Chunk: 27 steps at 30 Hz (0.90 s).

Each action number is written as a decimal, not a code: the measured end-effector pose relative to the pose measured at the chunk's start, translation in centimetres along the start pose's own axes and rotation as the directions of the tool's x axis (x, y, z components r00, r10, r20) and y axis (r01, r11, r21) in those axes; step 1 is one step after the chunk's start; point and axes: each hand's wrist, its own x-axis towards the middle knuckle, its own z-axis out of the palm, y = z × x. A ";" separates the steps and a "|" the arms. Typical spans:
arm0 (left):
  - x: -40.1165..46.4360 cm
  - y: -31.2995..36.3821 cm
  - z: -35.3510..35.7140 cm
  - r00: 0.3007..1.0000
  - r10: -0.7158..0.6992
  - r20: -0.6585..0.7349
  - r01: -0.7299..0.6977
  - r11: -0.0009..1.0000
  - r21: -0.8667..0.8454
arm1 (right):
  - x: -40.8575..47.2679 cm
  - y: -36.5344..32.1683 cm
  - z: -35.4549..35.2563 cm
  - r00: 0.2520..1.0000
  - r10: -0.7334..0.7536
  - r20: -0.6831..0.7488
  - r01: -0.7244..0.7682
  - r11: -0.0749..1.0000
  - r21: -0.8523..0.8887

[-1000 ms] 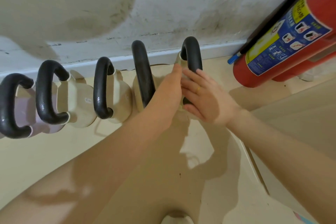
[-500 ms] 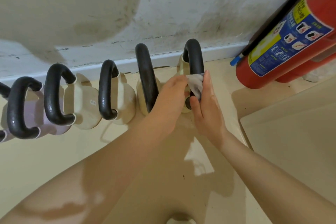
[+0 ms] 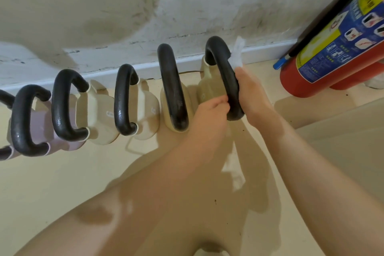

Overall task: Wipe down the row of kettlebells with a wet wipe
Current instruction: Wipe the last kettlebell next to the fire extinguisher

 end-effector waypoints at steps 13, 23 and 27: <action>-0.9 0.3 -0.4 0.992 -0.047 0.118 0.065 0.986 -0.155 | -3.9 6.3 1.7 0.873 -0.383 -0.300 0.261 0.889 -0.375; -1.8 -0.8 -1.1 0.987 -0.067 0.146 0.083 0.991 -0.106 | -6.2 10.4 -0.2 0.964 -0.183 -0.192 0.022 0.777 -0.630; -1.7 -1.4 -1.7 0.986 -0.080 0.145 0.099 0.987 -0.129 | -5.6 5.3 -1.0 0.873 -0.336 -0.353 0.234 0.924 -0.301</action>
